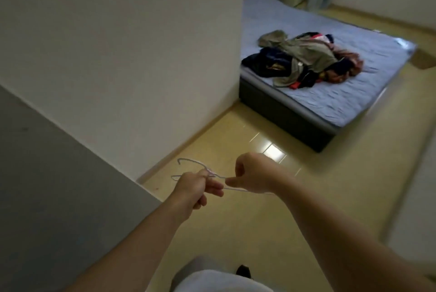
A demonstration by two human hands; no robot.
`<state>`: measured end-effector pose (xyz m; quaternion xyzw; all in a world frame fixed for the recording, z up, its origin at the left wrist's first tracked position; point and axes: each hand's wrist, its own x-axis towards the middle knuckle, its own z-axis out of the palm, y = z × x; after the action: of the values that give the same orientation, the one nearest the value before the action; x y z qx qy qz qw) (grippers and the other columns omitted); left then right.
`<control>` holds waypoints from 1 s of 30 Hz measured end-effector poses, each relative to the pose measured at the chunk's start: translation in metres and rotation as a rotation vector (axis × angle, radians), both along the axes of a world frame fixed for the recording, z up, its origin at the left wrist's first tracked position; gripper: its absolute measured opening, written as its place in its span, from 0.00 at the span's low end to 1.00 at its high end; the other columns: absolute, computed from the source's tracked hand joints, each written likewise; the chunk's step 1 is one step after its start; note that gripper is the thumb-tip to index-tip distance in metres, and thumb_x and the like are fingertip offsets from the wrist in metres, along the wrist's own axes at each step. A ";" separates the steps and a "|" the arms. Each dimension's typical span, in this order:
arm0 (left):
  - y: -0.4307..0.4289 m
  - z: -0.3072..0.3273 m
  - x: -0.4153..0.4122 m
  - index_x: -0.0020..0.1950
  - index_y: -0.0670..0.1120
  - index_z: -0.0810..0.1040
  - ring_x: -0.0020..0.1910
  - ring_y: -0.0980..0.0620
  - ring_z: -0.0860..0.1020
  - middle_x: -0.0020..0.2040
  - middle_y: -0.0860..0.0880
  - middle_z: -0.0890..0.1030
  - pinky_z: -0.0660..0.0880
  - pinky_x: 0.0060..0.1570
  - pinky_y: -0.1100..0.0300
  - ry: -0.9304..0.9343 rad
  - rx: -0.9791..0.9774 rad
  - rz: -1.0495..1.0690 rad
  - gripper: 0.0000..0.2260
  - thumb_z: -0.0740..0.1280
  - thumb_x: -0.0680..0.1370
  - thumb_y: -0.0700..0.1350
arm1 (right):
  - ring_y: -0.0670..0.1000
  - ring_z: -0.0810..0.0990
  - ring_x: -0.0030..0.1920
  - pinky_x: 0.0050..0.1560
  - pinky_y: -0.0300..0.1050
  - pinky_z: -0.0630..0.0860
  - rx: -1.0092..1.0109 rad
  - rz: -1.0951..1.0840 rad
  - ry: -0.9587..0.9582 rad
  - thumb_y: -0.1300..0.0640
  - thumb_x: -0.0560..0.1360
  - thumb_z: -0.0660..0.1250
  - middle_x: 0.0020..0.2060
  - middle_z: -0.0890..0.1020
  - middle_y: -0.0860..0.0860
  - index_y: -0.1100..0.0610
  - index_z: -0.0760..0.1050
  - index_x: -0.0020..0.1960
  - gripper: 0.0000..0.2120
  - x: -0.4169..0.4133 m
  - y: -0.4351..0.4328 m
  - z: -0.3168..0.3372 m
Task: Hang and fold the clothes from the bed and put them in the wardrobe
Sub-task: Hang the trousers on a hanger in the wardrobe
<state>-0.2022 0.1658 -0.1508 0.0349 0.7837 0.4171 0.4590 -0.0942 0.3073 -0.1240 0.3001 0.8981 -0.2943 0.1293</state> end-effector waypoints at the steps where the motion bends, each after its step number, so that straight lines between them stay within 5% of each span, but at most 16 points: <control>1: 0.019 0.000 0.000 0.41 0.41 0.86 0.18 0.54 0.64 0.39 0.44 0.86 0.57 0.21 0.65 0.026 0.008 -0.048 0.23 0.58 0.83 0.52 | 0.45 0.76 0.35 0.29 0.40 0.65 0.021 -0.057 -0.003 0.39 0.72 0.73 0.35 0.78 0.45 0.48 0.73 0.38 0.15 0.010 0.015 0.000; 7: 0.138 -0.001 -0.013 0.46 0.43 0.86 0.22 0.54 0.69 0.41 0.49 0.87 0.64 0.22 0.64 0.105 0.156 -0.258 0.18 0.61 0.83 0.52 | 0.49 0.78 0.45 0.45 0.46 0.78 0.019 -0.386 0.055 0.41 0.74 0.71 0.45 0.80 0.47 0.47 0.74 0.49 0.13 0.044 0.105 -0.007; 11: 0.230 0.003 -0.031 0.53 0.49 0.83 0.25 0.57 0.74 0.47 0.51 0.86 0.71 0.26 0.64 0.144 0.325 -0.342 0.05 0.71 0.78 0.45 | 0.47 0.78 0.45 0.41 0.44 0.75 0.024 -0.502 0.078 0.42 0.77 0.69 0.46 0.79 0.44 0.45 0.77 0.55 0.11 0.041 0.176 -0.016; 15: 0.328 0.016 -0.055 0.61 0.51 0.81 0.30 0.62 0.79 0.55 0.53 0.83 0.72 0.28 0.68 0.123 0.481 -0.541 0.15 0.74 0.76 0.43 | 0.50 0.81 0.48 0.51 0.49 0.80 0.005 -0.611 0.063 0.46 0.78 0.68 0.47 0.83 0.46 0.47 0.81 0.51 0.07 0.023 0.257 -0.020; 21: 0.464 0.026 -0.087 0.50 0.54 0.84 0.29 0.60 0.79 0.49 0.54 0.84 0.70 0.25 0.69 0.106 0.554 -0.757 0.03 0.73 0.77 0.48 | 0.49 0.81 0.41 0.42 0.46 0.78 0.055 -0.773 0.036 0.47 0.77 0.67 0.39 0.82 0.44 0.46 0.79 0.48 0.05 0.006 0.352 -0.028; 24: 0.523 0.027 -0.090 0.49 0.52 0.85 0.26 0.58 0.76 0.38 0.54 0.85 0.70 0.25 0.67 0.056 0.545 -0.786 0.09 0.70 0.78 0.56 | 0.48 0.79 0.40 0.41 0.44 0.76 0.027 -0.849 0.052 0.47 0.77 0.68 0.37 0.81 0.44 0.45 0.78 0.45 0.04 0.000 0.395 -0.036; 30: 0.646 0.004 -0.099 0.48 0.48 0.86 0.25 0.57 0.75 0.47 0.51 0.87 0.71 0.26 0.66 -0.041 0.429 -0.772 0.12 0.65 0.82 0.52 | 0.43 0.77 0.38 0.36 0.41 0.69 -0.061 -0.900 0.003 0.47 0.77 0.67 0.35 0.78 0.42 0.45 0.77 0.42 0.06 -0.019 0.498 -0.070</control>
<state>-0.3015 0.8120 -0.1469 0.4112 0.5999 0.3688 0.5788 -0.1133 0.8052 -0.1941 0.6563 0.6693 -0.3481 -0.0041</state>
